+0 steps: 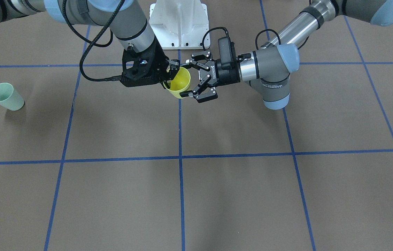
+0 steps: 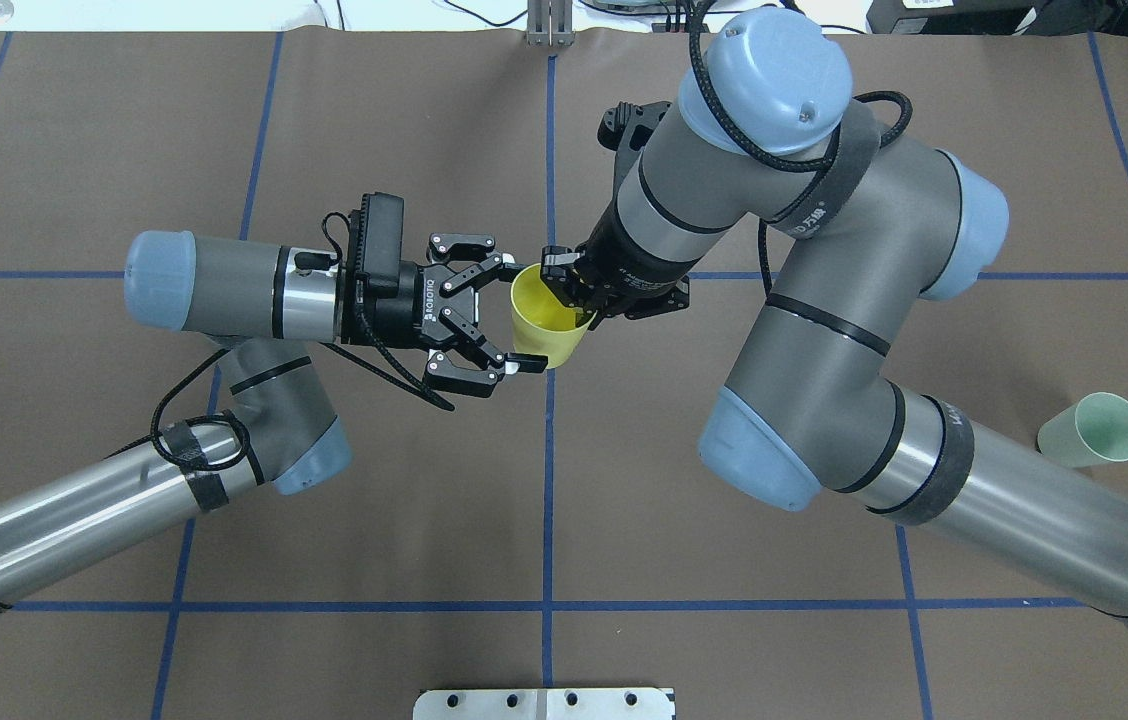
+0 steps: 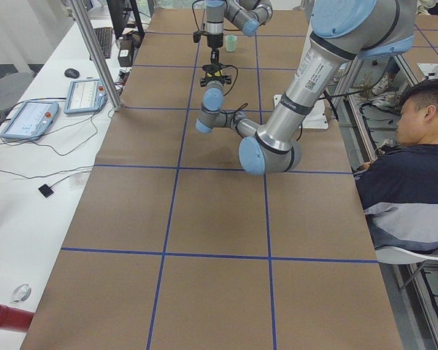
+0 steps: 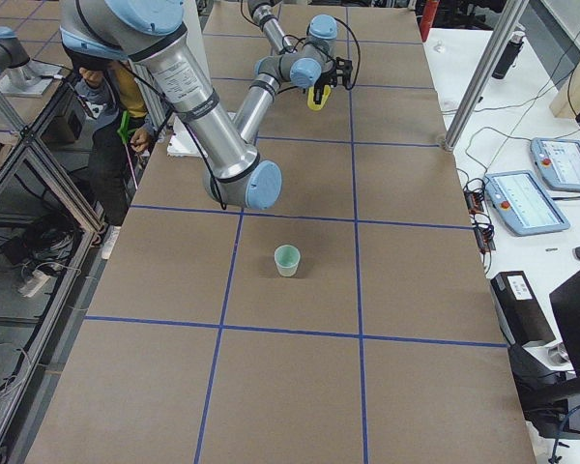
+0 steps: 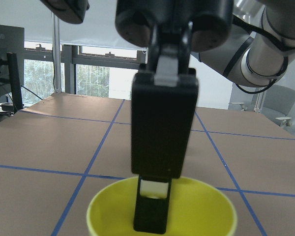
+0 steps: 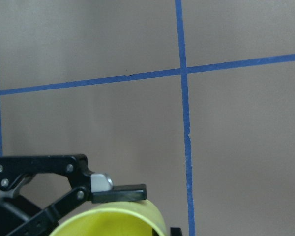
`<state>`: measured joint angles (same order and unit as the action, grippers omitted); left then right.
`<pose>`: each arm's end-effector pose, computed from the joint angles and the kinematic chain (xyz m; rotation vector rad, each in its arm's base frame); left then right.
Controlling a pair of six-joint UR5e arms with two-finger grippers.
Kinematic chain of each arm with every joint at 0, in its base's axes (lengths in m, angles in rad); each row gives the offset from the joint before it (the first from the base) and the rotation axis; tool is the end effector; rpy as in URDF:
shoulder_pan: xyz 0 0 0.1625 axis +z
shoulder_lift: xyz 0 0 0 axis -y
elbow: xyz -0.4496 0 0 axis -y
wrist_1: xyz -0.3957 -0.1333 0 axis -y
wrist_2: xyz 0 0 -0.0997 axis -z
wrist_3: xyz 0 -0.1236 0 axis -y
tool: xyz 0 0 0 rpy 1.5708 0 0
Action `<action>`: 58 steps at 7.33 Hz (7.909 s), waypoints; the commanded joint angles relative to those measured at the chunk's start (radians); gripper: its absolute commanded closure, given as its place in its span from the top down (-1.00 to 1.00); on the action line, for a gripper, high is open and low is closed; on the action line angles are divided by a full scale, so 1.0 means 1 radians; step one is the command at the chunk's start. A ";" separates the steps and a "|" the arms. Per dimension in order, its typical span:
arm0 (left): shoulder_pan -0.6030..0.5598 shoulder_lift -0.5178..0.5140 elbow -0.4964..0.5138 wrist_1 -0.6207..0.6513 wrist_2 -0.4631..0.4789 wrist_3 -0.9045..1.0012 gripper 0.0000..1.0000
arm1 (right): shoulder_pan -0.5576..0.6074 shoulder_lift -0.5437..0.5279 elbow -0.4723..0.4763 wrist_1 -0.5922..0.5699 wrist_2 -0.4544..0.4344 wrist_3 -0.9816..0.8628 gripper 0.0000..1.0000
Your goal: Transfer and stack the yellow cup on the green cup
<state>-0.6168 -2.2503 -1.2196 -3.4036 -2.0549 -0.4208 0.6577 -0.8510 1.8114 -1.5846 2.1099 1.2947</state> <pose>0.5211 -0.4624 0.2409 1.5038 1.6066 0.8264 -0.4856 -0.4633 0.1574 -0.0291 -1.0454 0.0912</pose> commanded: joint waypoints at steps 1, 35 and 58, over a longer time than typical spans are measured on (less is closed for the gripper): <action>-0.001 0.001 0.008 -0.006 0.057 -0.012 1.00 | 0.010 -0.077 0.087 0.000 0.001 -0.002 -1.00; -0.985 0.794 -0.466 1.771 -0.307 0.422 1.00 | 0.673 -0.861 0.223 0.035 0.286 -0.855 -1.00; -0.982 0.795 -0.483 1.748 -0.301 0.432 1.00 | 0.838 -0.815 0.034 -0.127 0.134 -1.334 1.00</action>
<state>-1.5984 -1.4557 -1.7044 -1.6564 -2.3562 0.0105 1.4513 -1.7122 1.8479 -1.5956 2.2659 0.0408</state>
